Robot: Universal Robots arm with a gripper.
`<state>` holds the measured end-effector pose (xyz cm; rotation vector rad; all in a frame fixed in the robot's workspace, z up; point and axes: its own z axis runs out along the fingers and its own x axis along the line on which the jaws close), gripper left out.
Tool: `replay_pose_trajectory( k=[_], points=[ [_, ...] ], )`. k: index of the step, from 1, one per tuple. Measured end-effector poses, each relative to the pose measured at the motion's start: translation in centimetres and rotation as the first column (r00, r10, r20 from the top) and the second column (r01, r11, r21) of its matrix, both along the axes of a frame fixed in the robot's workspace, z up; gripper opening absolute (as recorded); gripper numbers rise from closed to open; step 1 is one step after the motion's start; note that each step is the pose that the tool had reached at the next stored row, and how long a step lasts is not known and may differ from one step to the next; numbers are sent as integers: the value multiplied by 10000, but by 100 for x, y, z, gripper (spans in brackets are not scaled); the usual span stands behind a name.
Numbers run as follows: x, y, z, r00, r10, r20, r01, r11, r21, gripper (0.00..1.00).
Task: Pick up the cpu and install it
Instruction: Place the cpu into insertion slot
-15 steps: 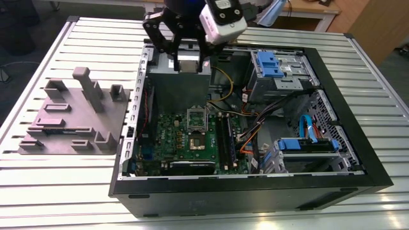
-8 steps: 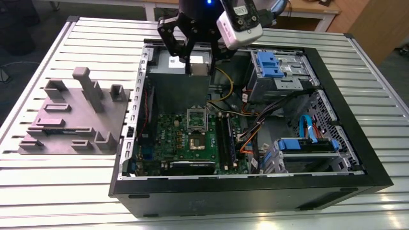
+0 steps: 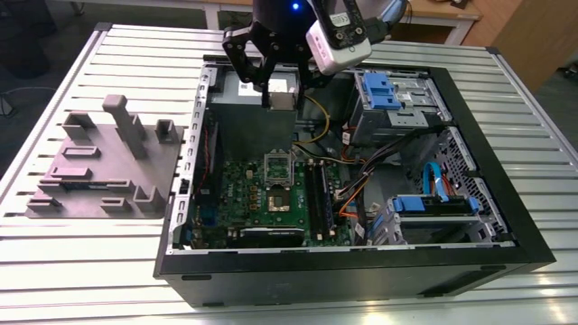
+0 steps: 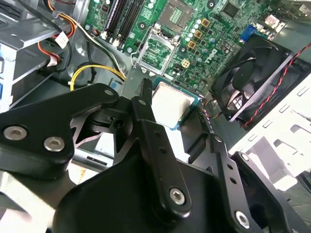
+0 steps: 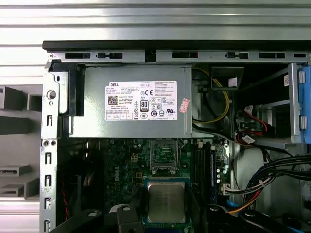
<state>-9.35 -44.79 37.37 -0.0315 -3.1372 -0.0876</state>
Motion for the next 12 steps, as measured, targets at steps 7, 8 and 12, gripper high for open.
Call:
replay_pose_trajectory(
  k=[7,8,12],
  points=[
    [0,0,-15,10000,1,0,-1,10000,0,47],
    [0,0,-17,10000,0,0,0,10000,0,47],
    [0,0,-22,10000,0,1,0,10000,1,47]
  ],
)
